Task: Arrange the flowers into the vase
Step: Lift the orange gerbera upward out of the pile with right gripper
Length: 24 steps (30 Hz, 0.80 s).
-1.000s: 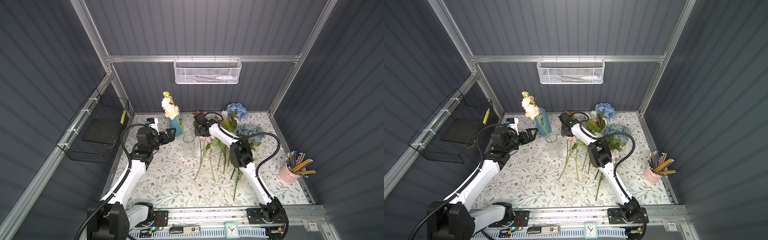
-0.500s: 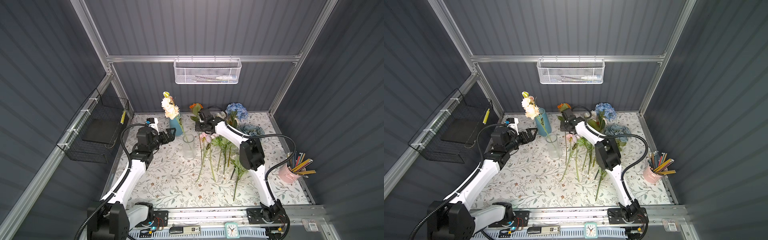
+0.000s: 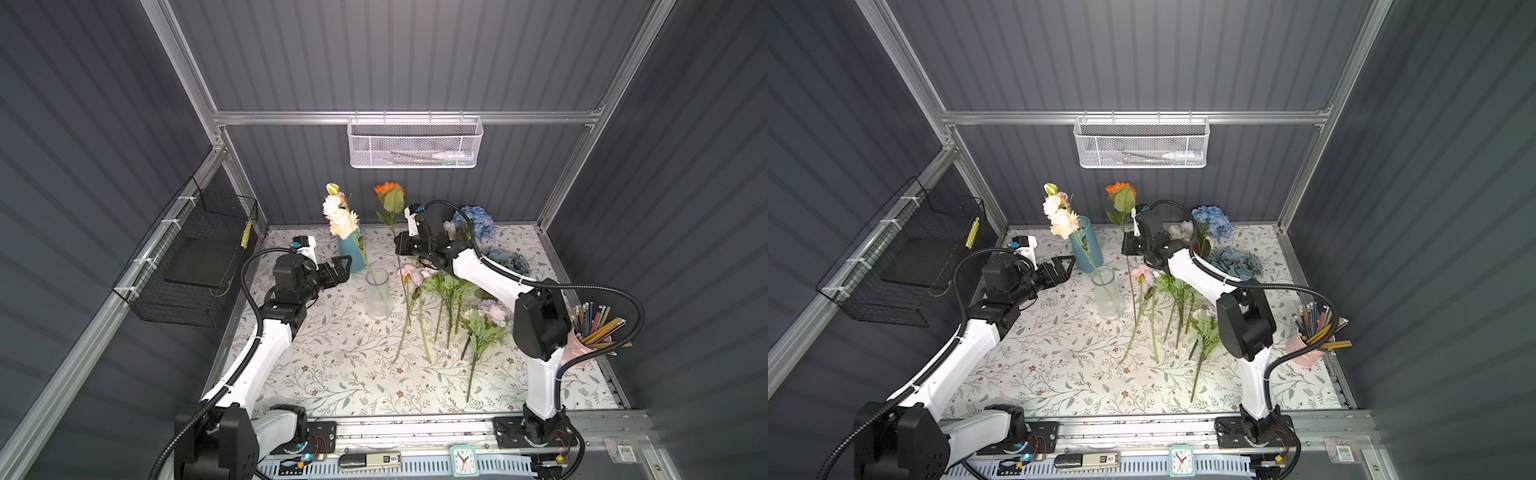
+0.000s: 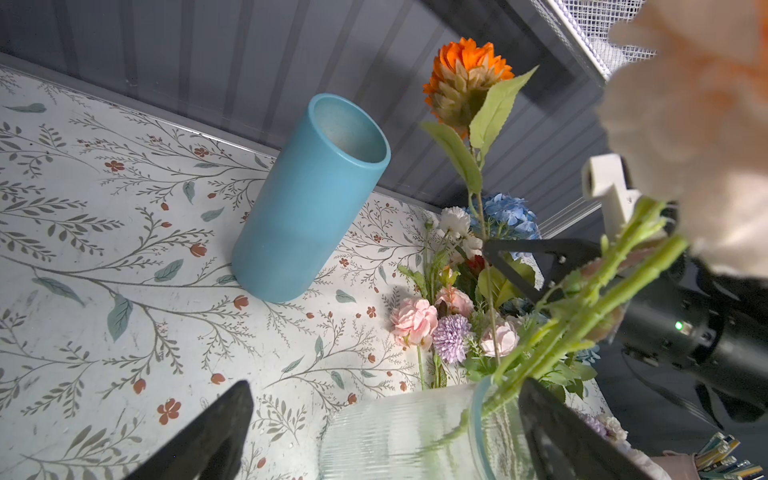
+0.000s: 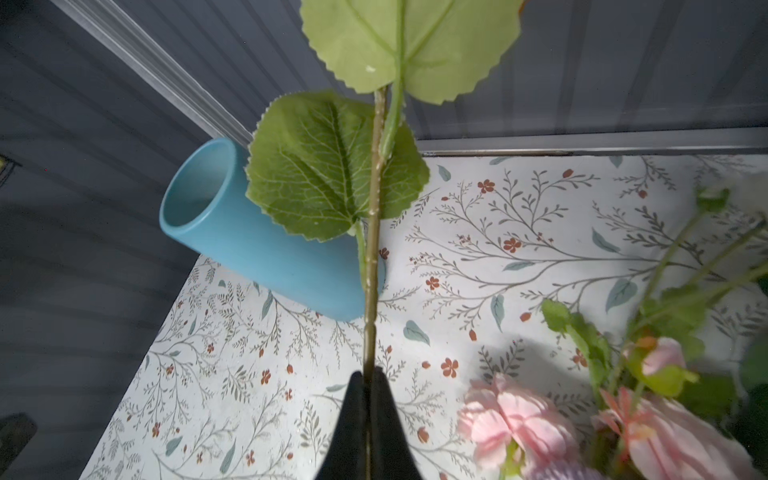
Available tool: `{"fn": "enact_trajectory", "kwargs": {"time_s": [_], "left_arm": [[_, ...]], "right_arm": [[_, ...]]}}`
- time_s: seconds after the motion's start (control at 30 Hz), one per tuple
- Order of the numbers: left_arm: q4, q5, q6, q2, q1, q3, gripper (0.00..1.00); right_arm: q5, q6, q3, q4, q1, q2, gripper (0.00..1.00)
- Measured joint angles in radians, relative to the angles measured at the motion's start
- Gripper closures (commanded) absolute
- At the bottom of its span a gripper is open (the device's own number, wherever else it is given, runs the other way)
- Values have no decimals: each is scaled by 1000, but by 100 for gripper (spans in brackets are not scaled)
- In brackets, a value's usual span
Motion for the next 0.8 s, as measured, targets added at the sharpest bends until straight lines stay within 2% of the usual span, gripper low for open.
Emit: {"fn": "enact_trajectory", "kwargs": {"time_s": [0.23, 0.4, 0.6, 0.8], "left_arm": [[8, 7, -19, 4, 0, 0, 0], [12, 10, -31, 11, 0, 0, 0], [37, 14, -49, 16, 0, 0, 0], [43, 17, -57, 20, 0, 0, 0]], "right_arm": [[-1, -99, -339, 259, 0, -238, 100], [11, -192, -480, 417, 4, -360, 100], [21, -294, -502, 540, 32, -451, 100], [20, -360, -397, 621, 81, -451, 100]]}}
